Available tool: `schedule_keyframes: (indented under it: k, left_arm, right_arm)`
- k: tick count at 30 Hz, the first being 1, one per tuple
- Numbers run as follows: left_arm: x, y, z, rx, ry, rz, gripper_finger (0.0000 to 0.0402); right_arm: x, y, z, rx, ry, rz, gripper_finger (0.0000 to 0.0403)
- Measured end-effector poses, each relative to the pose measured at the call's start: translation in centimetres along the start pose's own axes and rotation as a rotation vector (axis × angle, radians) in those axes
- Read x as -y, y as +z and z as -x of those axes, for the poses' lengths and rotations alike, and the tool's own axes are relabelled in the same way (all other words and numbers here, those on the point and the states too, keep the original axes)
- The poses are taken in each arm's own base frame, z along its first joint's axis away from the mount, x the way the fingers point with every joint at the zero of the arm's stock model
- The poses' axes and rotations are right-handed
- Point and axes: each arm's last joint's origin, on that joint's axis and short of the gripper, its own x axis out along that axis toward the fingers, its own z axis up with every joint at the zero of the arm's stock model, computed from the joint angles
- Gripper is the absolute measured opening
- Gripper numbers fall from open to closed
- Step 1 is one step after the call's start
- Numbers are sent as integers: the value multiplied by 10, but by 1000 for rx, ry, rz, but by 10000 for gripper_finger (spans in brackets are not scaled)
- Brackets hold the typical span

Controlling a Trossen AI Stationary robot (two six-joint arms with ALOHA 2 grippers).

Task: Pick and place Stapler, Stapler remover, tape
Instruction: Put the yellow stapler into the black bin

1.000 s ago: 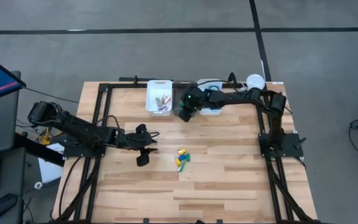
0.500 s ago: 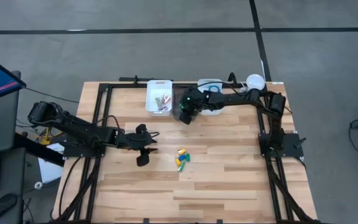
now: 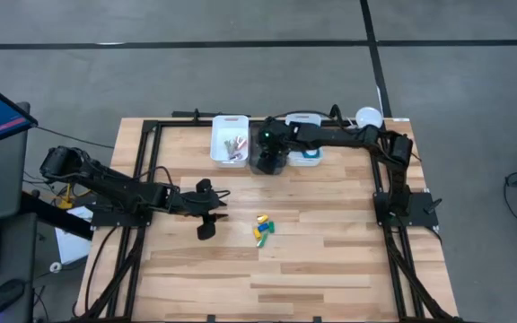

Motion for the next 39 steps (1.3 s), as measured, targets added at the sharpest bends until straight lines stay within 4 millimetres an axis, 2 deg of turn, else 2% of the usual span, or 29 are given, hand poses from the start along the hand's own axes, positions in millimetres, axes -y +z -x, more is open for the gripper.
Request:
schedule_keyframes:
  k: [3,6,10,14,19,24,28,32,35,39]
  left_arm:
    - [0,0,0,0,0,0,158]
    - [0,0,0,3,-1,1,158]
    - [1,2,0,23,-6,7,158]
    - [2,6,-1,58,-27,17,158]
    - [7,8,-8,97,-68,1,158]
    - [15,7,-30,154,-152,-5,158]
    - [23,7,-51,184,-185,-8,158]
    - [31,16,-72,179,-173,-62,158]
    - [35,26,-86,194,-139,-109,158]
    - [29,40,-99,208,-48,-115,158]
  right_arm:
    - [-3,8,13,-53,9,32,194]
    - [-12,14,34,-41,22,69,189]
    - [-29,9,68,-17,2,124,181]
    - [-42,-13,104,13,-41,107,175]
    - [-72,-66,131,102,-46,33,171]
    - [-111,-127,138,221,19,-54,172]
    - [-142,-165,135,324,67,-86,172]
    - [-167,-192,128,417,24,-83,171]
    - [-182,-206,123,449,-10,-80,172]
    - [-196,-220,114,435,10,-89,173]
